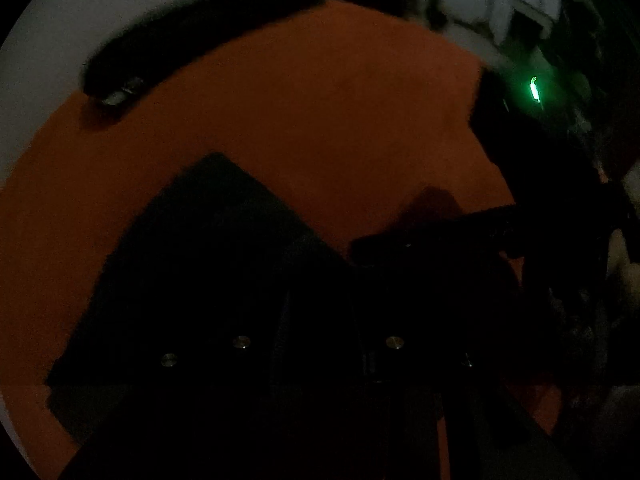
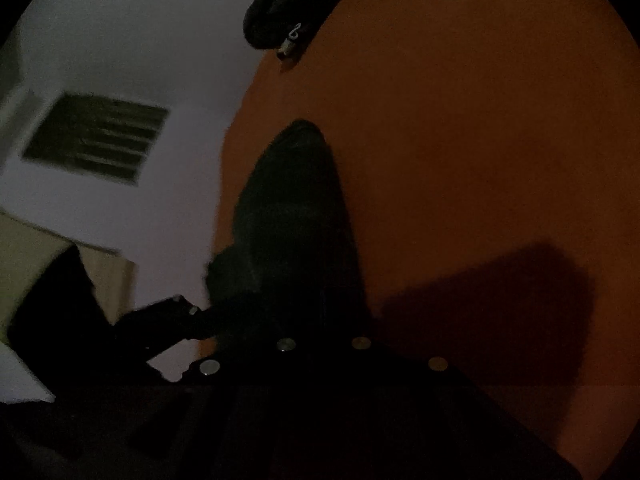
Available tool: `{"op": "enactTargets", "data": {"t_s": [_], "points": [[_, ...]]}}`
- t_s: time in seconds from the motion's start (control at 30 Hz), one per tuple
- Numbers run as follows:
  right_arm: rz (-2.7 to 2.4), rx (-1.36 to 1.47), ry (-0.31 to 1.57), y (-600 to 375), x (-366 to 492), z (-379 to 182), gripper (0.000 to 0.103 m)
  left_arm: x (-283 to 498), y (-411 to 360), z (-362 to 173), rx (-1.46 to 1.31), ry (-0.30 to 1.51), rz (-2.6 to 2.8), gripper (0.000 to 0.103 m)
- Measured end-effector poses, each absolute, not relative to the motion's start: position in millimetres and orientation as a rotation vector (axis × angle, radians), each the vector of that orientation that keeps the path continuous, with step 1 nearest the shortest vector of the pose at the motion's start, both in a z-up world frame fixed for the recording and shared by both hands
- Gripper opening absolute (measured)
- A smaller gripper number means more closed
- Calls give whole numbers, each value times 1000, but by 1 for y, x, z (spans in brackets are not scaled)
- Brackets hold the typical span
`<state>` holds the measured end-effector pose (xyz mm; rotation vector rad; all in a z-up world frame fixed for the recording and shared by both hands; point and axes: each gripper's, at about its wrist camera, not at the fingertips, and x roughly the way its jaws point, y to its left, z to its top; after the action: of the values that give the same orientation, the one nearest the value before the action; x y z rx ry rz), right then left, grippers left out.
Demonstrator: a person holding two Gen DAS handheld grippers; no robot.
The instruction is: Fold clothes
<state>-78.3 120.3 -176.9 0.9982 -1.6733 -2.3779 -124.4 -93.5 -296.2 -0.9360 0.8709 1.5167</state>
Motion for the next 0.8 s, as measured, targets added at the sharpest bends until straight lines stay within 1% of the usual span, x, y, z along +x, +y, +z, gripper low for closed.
{"op": "enactTargets", "data": {"t_s": [0.07, 0.1, 0.17, 0.27, 0.37, 0.43, 0.53, 0.7, 0.8], "points": [[-2425, 989, -1654, 132, -81, -174, 1, -138, -90, -285, -934, 833, 1556, 30], [-2421, 986, -1660, 137, -86, -176, 1, -145, -87, -285, -931, 843, 1575, 30], [-2398, 976, -1672, 140, -98, -179, 1, -153, -82, -293, -950, 851, 1584, 30], [-2348, 1010, -1637, 127, -116, -186, 2, -158, -71, -308, -986, 845, 1582, 30], [-2328, 1001, -1663, 132, -118, -188, 2, -165, -67, -309, -979, 810, 1605, 30], [-2341, 959, -1723, 153, -120, -190, 2, -170, -67, -306, -962, 779, 1627, 30], [-2306, 953, -1751, 173, -141, -195, 2, -182, -62, -312, -987, 780, 1639, 30], [-2237, 1033, -1641, 157, -183, -198, 2, -187, -56, -330, -1000, 809, 1638, 30], [-2268, 1028, -1563, 154, -187, -190, 2, -189, -59, -326, -986, 791, 1647, 30]]}}
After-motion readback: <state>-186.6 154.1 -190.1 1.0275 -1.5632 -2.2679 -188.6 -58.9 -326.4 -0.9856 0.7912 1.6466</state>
